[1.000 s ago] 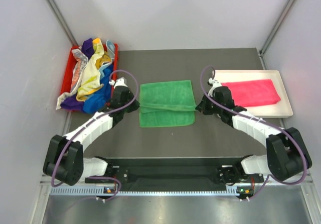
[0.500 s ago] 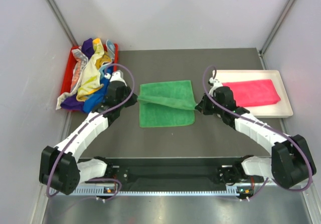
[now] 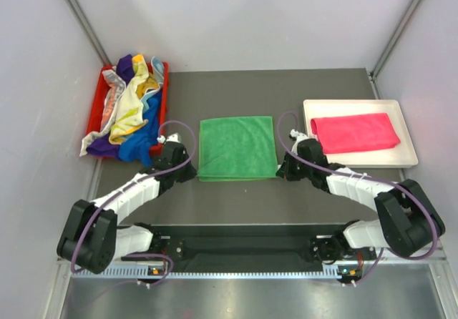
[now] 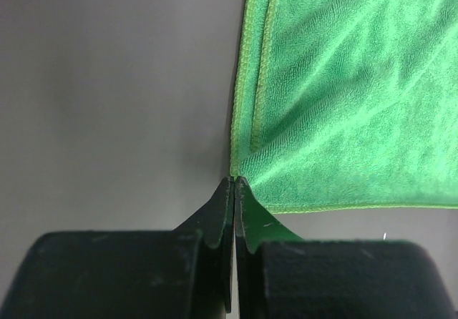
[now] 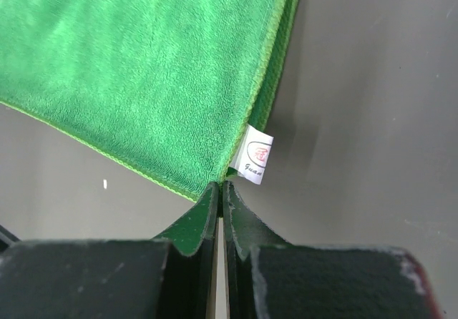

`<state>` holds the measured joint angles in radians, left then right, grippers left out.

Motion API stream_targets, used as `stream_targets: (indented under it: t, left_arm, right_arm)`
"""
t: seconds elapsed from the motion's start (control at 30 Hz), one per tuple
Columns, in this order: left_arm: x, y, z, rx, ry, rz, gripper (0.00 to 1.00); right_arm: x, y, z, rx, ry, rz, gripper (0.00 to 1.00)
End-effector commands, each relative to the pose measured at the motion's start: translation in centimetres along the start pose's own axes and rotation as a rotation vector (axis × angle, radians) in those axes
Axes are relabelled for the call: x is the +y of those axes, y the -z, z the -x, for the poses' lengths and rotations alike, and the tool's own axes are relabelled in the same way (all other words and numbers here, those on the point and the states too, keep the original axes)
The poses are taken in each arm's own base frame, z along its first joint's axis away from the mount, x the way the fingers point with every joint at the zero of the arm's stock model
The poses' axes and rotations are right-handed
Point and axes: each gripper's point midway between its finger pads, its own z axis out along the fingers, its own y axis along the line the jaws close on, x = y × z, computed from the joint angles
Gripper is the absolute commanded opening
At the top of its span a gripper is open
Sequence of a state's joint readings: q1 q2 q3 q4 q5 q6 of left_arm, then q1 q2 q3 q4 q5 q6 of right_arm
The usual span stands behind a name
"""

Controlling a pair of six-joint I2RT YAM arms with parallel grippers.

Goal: Fold and stack the towels
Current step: Fold the towel

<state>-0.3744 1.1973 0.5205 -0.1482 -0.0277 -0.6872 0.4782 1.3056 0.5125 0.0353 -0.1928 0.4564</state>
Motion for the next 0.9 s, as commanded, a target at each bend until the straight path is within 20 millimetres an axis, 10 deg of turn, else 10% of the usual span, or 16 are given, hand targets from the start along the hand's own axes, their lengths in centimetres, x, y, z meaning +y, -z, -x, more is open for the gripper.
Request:
stream_targets:
  t: [0.0, 0.2, 0.47, 0.87]
  left_arm:
    - [-1.3, -0.6, 0.5, -0.027, 0.016, -0.057, 0.0]
    - [-1.1, -1.5, -0.8, 0.019, 0.011, -0.039, 0.02]
    - [-2.3, 0.8, 3.3, -0.124, -0.005, -0.036, 0.4]
    - [-5.8, -2.6, 15.5, -0.397, -0.074, 0.073, 0.36]
  right_arm:
    - [0.4, -0.6, 0.3, -0.03, 0.01, 0.007, 0.0]
    - [-0.4, -1.2, -0.5, -0.003, 0.003, -0.019, 0.02]
    - [-0.2, 0.1, 1.2, -0.037, 0.03, -0.054, 0.42]
    - [0.7, -0.5, 13.8, -0.236, 0.063, -0.109, 0.45]
